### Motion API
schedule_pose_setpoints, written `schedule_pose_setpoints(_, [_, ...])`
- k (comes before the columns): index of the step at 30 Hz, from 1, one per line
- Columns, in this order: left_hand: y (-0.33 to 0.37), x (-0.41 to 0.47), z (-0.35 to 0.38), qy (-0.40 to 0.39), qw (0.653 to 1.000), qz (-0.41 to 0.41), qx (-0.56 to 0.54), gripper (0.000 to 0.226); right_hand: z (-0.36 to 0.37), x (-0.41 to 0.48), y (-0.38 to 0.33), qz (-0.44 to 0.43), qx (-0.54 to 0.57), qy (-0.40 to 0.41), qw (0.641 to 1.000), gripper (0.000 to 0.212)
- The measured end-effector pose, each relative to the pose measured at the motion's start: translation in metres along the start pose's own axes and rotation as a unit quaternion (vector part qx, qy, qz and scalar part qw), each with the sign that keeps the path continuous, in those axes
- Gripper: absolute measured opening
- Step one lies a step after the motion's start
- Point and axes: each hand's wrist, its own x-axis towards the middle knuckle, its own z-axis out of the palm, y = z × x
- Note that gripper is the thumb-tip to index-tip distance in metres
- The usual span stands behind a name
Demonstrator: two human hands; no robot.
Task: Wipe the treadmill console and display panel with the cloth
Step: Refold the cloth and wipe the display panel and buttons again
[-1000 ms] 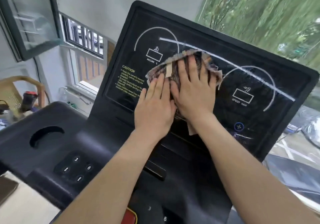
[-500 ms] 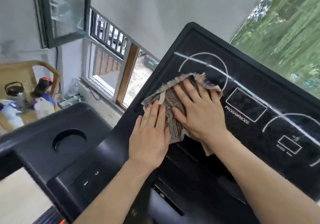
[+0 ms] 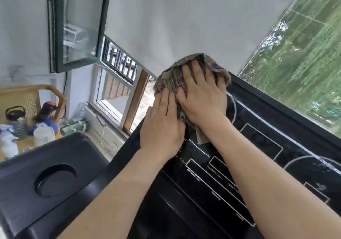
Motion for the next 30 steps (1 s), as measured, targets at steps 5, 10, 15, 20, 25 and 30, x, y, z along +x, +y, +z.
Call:
schedule_pose_setpoints(5, [0.027, 0.038, -0.011, 0.084, 0.974, -0.013, -0.210, 0.058, 0.001, -0.013, 0.012, -0.036, -0.005, -0.015, 0.999, 0.063])
schedule_pose_setpoints(10, [0.075, 0.061, 0.009, 0.081, 0.987, 0.101, -0.091, 0.056, -0.003, -0.069, 0.062, 0.050, -0.002, 0.029, 0.998, 0.066])
schedule_pose_setpoints(15, [0.160, 0.038, 0.041, 0.060, 0.970, 0.233, -0.036, 0.052, -0.008, -0.136, 0.128, 0.173, 0.005, 0.088, 0.981, 0.062])
schedule_pose_setpoints(20, [0.241, -0.021, 0.076, 0.048, 0.945, 0.321, -0.031, 0.053, -0.008, -0.228, 0.179, 0.281, -0.013, 0.105, 0.954, 0.066])
schedule_pose_setpoints(25, [0.260, -0.064, 0.085, -0.013, 0.942, 0.336, -0.001, 0.060, -0.004, -0.273, 0.178, 0.322, 0.013, 0.102, 0.941, 0.067])
schedule_pose_setpoints(30, [0.208, -0.145, 0.096, -0.068, 0.945, 0.319, 0.012, 0.057, 0.017, -0.344, 0.122, 0.253, 0.038, 0.017, 0.967, 0.076])
